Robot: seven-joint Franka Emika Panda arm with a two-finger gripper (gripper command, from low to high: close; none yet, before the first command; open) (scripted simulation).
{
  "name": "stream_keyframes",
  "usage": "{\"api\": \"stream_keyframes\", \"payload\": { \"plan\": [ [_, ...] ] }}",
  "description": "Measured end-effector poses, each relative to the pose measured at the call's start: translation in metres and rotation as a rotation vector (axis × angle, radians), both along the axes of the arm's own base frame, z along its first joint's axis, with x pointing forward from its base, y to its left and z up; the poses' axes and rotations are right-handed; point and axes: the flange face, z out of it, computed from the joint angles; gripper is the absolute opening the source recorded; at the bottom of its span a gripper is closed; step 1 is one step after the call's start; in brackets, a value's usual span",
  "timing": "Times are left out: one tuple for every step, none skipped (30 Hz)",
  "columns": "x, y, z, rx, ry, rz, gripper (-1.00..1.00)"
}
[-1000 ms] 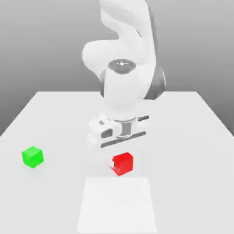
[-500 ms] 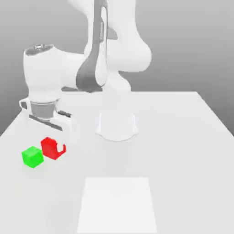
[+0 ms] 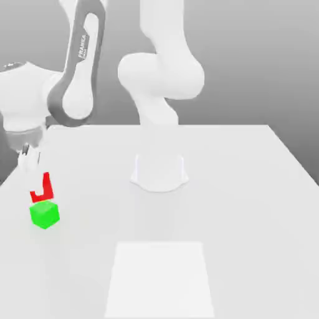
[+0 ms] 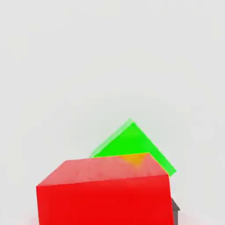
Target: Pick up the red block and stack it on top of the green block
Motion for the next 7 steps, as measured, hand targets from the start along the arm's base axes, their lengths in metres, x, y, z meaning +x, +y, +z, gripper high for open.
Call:
{"api": "stream_keyframes", "payload": {
  "plan": [
    [0.000,0.000,-0.004,-0.002,0.001,0.000,-1.00],
    [0.000,0.000,-0.008,-0.005,0.002,0.000,-1.00],
    [-0.001,0.000,-0.012,-0.009,0.004,-0.003,-1.00],
    [-0.003,-0.001,-0.015,-0.015,0.007,-0.006,-1.00],
    [-0.004,-0.002,-0.019,-0.023,0.010,-0.008,-1.00],
    [-0.006,-0.002,-0.022,-0.031,0.014,-0.009,-1.00],
    [-0.007,-0.003,-0.025,-0.041,0.019,-0.010,-1.00]
  ]
}}
